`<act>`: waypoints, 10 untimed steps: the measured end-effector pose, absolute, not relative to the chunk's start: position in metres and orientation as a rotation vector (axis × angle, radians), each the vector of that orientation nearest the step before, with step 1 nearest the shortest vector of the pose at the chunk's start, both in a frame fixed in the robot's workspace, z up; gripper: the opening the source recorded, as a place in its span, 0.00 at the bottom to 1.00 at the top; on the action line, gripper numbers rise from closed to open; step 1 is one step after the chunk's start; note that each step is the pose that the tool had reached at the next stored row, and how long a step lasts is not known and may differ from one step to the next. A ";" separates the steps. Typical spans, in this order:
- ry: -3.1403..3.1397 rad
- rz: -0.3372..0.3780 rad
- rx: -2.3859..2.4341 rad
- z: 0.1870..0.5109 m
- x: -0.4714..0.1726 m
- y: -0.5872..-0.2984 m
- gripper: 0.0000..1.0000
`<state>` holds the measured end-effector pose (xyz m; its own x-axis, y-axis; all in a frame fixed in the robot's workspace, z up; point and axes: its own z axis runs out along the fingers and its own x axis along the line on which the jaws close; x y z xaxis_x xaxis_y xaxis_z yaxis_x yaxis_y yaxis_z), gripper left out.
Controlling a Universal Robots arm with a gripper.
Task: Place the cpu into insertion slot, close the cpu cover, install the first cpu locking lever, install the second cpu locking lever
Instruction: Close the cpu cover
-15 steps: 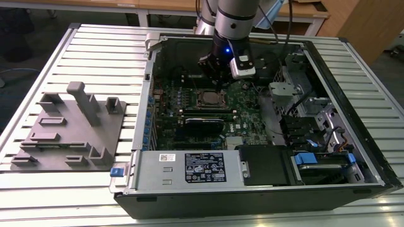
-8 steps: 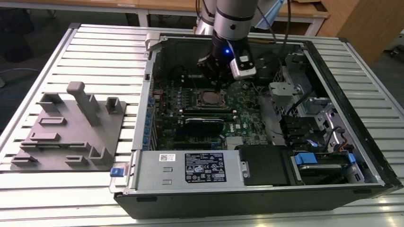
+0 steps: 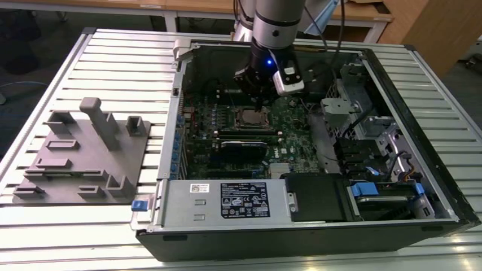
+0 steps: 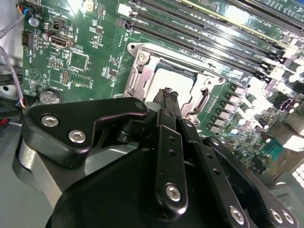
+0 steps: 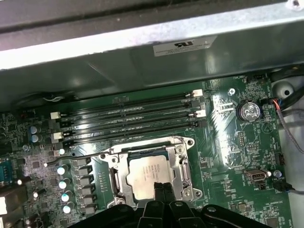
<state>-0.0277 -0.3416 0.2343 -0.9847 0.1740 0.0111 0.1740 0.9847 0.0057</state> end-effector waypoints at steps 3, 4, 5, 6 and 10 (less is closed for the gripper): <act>-3.125 -0.014 -0.265 0.234 -0.029 -0.342 0.11; -3.125 -0.014 -0.264 0.234 -0.029 -0.342 0.11; -3.125 -0.014 -0.264 0.234 -0.029 -0.342 0.11; -3.125 -0.014 -0.264 0.234 -0.029 -0.342 0.11; -3.127 -0.015 -0.264 0.233 -0.029 -0.342 0.11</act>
